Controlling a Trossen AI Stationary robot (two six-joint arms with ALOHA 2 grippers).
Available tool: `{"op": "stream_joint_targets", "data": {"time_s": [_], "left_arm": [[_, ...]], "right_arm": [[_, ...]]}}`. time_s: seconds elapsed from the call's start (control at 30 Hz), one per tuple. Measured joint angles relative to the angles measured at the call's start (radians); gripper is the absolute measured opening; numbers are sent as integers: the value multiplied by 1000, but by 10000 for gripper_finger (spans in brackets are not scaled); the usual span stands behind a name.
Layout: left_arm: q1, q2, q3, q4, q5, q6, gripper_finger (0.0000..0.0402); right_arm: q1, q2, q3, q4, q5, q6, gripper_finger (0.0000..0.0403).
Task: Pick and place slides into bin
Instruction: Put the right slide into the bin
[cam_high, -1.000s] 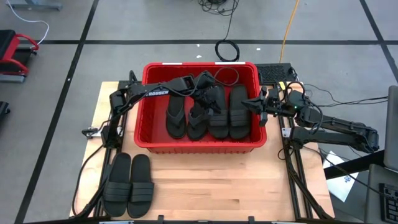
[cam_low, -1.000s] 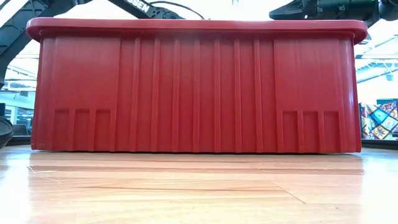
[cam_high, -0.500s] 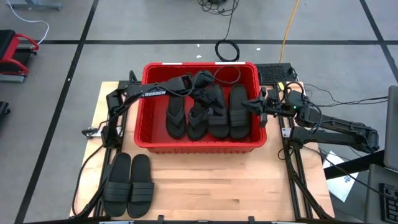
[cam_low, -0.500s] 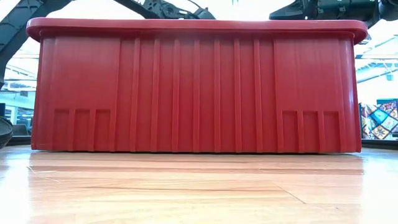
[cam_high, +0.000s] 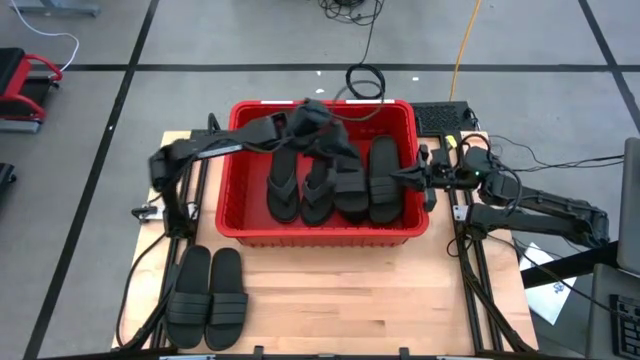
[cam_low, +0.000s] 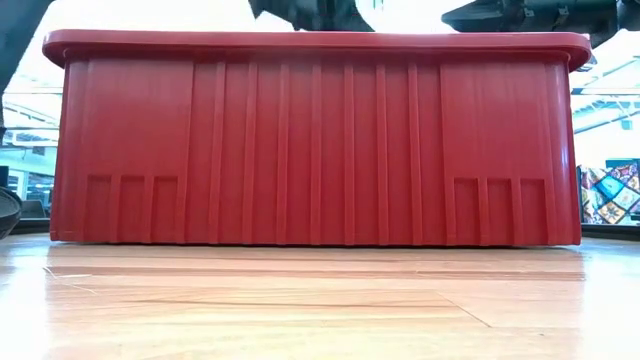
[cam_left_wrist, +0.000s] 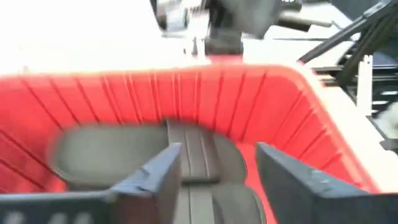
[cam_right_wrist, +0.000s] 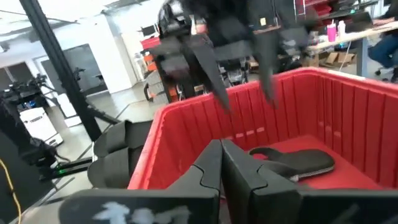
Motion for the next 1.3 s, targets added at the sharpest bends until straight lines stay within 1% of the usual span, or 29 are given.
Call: {"op": "stream_joint_targets", "data": {"time_s": [0.13,0.2,0.23,0.27,0.4,0.47,0.57,0.67,0.73,0.8,0.9,0.97,1.03,1.1,1.2,1.3], "left_arm": [[-57,-141,1,-57,-141,75,89],[-82,-218,2,-113,-205,75,34],[-94,-253,2,-143,-234,66,17],[-108,-288,2,-172,-267,47,12],[-189,-406,2,-335,-440,27,13],[-234,-459,-2,-425,-511,6,5],[-299,-547,-50,-471,-596,-29,3],[-354,-651,-166,-443,-629,-41,1],[-376,-734,-289,-345,-621,-62,1],[-397,-828,-445,-174,-585,-84,1],[-439,-973,-706,139,-526,-130,0],[-474,-1067,-865,250,-525,-177,0],[-511,-1160,-1006,305,-562,-224,0],[-542,-1250,-1108,347,-597,-268,0],[-579,-1375,-1197,375,-672,-319,0],[-610,-1481,-1232,349,-758,-344,0]], "right_arm": [[0,-37,0,-47,-24,-6,0],[0,-52,0,-60,-26,-6,0],[0,-61,0,-71,-27,-6,0],[0,-68,0,-76,-26,-5,0],[0,-93,0,-81,-23,0,0],[0,-103,0,-81,-15,-1,0],[0,-115,0,-81,34,-2,0],[0,-116,0,-64,64,-5,0],[0,-116,0,-56,88,2,0],[2,-115,0,-57,113,15,0],[2,-113,0,-57,115,20,0],[2,-113,0,-57,115,20,0],[2,-114,0,-57,115,20,0],[2,-114,0,-56,115,23,0],[2,-114,0,-56,114,43,0],[2,-114,0,-55,114,76,0]]}}
